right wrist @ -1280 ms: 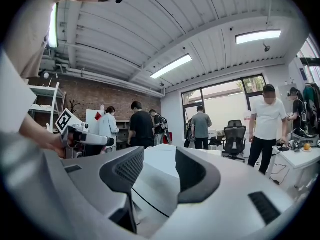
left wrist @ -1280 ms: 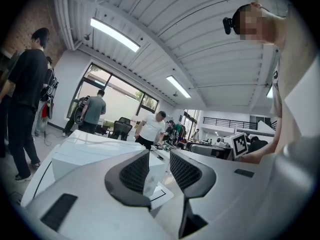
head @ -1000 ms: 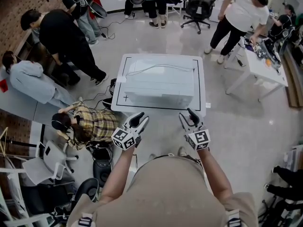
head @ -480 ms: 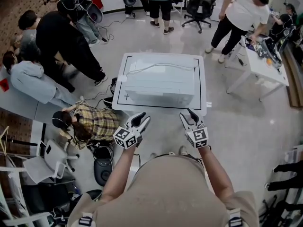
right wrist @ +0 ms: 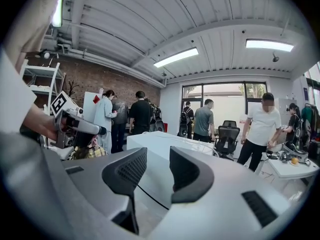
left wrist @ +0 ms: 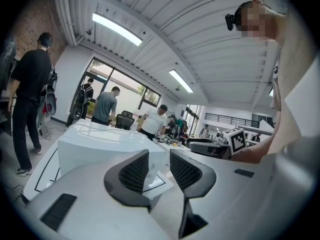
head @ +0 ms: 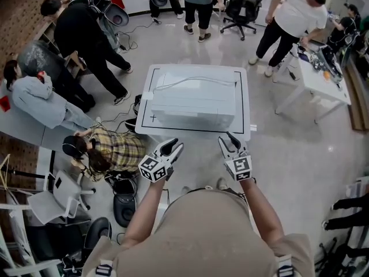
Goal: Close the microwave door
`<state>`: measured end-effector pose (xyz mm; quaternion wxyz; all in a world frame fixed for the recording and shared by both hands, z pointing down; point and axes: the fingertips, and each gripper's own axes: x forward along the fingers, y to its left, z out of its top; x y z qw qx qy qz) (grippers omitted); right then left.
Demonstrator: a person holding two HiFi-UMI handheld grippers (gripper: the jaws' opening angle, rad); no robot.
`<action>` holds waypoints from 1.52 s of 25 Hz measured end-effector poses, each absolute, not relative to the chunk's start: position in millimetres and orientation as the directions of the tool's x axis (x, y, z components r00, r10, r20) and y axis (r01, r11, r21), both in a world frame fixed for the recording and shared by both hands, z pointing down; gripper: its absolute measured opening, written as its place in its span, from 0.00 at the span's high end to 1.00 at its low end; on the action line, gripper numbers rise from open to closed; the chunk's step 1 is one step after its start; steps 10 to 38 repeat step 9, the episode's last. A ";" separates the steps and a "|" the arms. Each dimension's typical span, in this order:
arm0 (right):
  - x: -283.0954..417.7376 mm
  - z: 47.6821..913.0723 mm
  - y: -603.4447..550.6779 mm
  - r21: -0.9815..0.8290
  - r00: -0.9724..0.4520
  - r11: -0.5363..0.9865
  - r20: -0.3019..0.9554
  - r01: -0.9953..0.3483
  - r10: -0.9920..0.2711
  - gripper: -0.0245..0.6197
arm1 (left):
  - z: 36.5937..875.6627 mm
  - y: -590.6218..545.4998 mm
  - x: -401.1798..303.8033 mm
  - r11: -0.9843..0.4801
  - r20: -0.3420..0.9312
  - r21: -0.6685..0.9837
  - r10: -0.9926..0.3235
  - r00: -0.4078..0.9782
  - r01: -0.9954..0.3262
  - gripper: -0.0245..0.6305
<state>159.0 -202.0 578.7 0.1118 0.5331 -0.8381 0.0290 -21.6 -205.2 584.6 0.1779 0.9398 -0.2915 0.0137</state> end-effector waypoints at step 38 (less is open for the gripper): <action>157.4 553.2 -202.5 0.021 -0.405 0.415 0.171 -0.910 -0.898 0.75 | 585.2 -203.2 -24.2 -0.764 0.126 0.331 -0.546 0.828 -0.554 0.78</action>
